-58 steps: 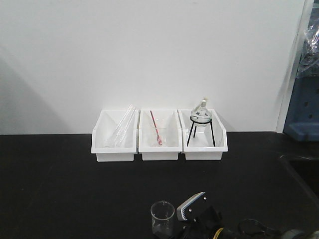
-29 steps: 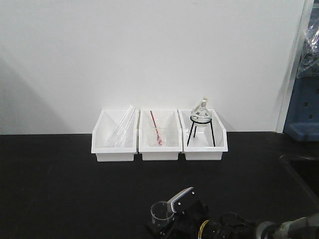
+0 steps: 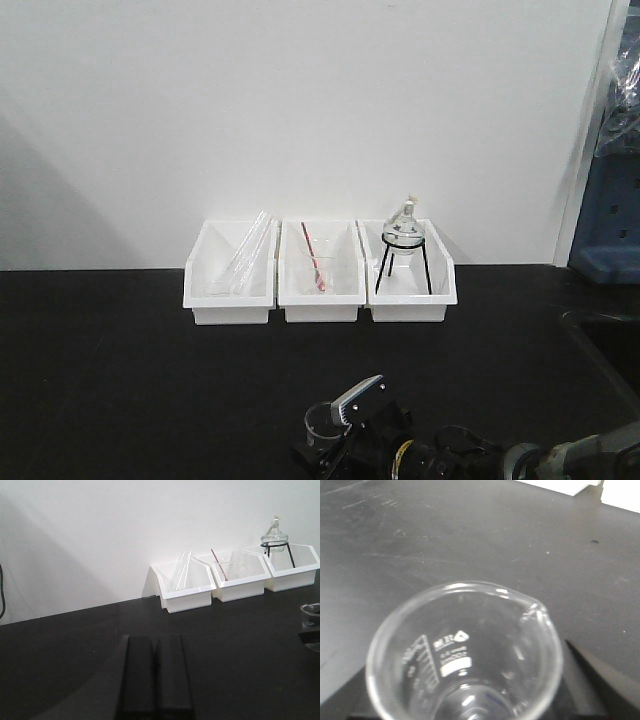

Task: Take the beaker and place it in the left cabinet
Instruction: 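Move the right gripper down over the clear glass beaker, then close the right gripper on the beaker and lift it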

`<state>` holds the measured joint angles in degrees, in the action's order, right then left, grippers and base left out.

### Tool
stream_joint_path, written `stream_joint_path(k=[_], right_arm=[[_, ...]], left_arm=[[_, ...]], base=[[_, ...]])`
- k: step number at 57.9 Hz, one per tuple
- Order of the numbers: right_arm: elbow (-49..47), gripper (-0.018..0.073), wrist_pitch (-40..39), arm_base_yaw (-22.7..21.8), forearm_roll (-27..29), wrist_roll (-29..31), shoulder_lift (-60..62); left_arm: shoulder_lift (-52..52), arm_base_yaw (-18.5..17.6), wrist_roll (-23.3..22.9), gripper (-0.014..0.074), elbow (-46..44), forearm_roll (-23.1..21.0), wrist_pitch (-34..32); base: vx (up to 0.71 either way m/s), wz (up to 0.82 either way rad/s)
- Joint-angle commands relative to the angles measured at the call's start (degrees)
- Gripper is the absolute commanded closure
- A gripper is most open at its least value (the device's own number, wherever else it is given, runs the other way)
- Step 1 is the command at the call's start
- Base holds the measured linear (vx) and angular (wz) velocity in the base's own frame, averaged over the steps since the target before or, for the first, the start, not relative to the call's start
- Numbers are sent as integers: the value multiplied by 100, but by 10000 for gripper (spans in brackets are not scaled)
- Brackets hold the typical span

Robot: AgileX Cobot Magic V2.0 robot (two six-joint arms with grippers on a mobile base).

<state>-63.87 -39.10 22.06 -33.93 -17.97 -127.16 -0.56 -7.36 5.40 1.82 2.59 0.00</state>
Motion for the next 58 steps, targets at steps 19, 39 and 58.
stream_joint_path(k=[19, 39, 58], right_arm=[[-150, 471, 501, 347, 87, -638, 1169], [-449, 569, 1398, 641, 66, -1166, 2427], [-1611, 565, 3600, 1255, 66, -1199, 2788]], left_arm=[[-106, -3, -15, 595, 90, -18, -428], [-106, -3, -15, 595, 90, -18, -428], [-106, -3, -15, 595, 90, -18, -428]], base=[[0, 0], [0, 0], [0, 0]])
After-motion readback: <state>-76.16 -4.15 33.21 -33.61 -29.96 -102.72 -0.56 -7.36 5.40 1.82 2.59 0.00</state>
